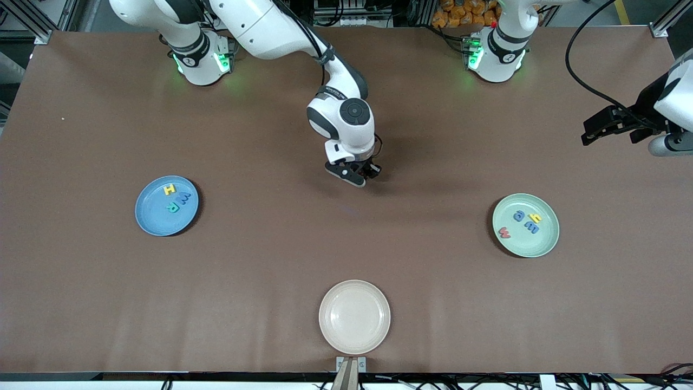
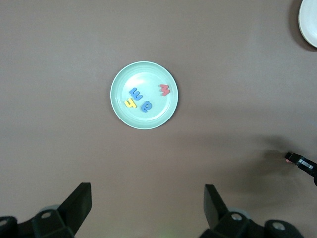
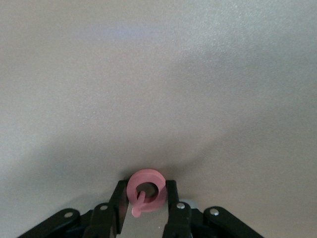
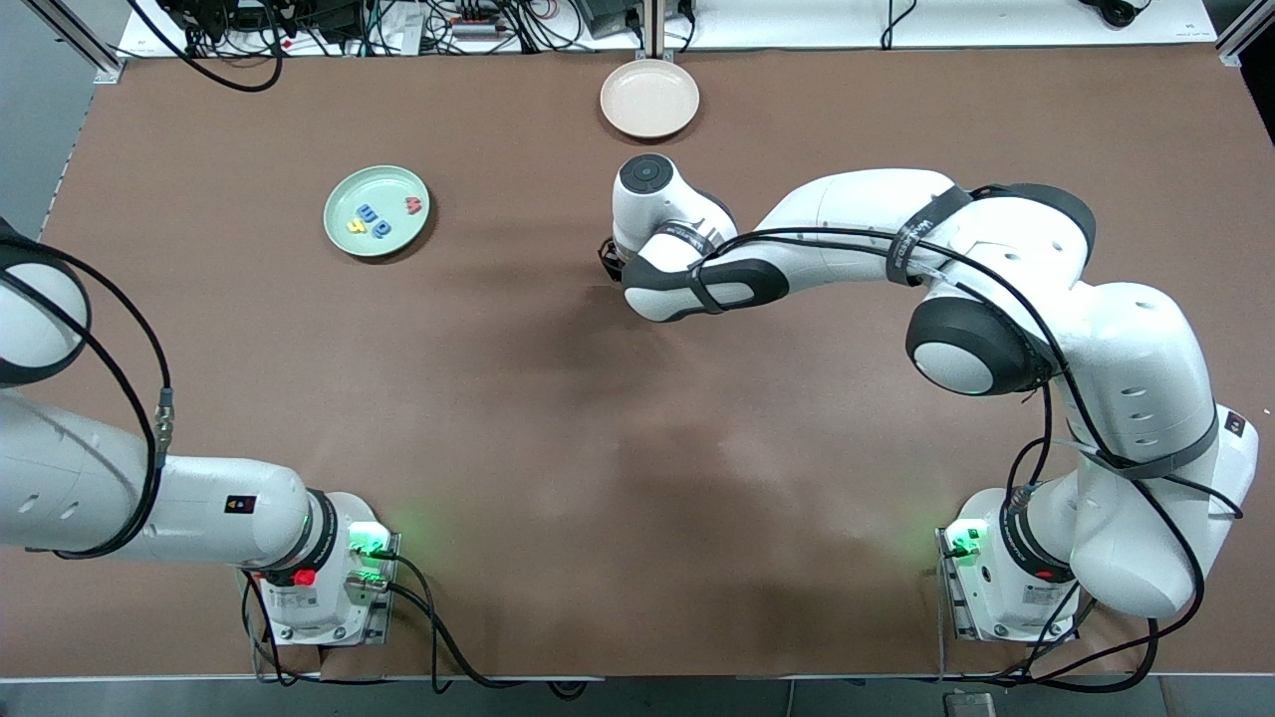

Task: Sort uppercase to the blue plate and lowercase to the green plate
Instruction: 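Lower the right gripper onto the pink Q and close it, then lift the pink Q and carry it over the blue plate, then lower the Q onto the blue plate and open the right gripper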

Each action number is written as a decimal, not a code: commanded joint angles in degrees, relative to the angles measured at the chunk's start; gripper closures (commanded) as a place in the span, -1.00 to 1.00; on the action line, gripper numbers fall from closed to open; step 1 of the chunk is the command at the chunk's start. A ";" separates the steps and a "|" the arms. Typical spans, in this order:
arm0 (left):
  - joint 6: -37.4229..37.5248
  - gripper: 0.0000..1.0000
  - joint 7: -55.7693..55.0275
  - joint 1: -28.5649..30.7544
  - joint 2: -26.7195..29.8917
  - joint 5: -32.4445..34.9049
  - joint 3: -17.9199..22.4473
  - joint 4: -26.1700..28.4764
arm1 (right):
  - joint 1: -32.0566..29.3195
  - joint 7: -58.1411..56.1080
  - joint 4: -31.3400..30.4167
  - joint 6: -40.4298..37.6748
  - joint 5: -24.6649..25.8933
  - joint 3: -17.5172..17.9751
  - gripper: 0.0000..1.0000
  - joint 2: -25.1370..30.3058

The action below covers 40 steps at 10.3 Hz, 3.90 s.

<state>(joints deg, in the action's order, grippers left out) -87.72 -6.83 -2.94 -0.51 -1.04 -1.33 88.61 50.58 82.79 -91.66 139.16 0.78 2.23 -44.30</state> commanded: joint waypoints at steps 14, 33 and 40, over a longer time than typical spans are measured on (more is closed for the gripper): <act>1.32 -1.00 0.77 0.48 -0.28 0.95 0.01 -0.98 | -15.86 -58.55 2.20 -26.99 -4.38 -6.78 0.42 6.05; 1.41 -1.00 0.85 0.92 -0.28 1.04 0.01 -0.90 | -25.97 -127.17 -18.28 -17.87 -3.85 -32.64 -0.19 11.78; 1.50 -1.00 0.42 0.57 0.24 4.03 -0.42 -1.07 | -30.78 -108.26 -15.14 -26.00 -5.79 -28.54 -0.81 19.14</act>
<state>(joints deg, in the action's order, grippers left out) -87.46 -6.83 -2.29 -0.54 1.36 -1.35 88.56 23.50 -32.87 -107.75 117.67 -4.56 -30.18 -30.41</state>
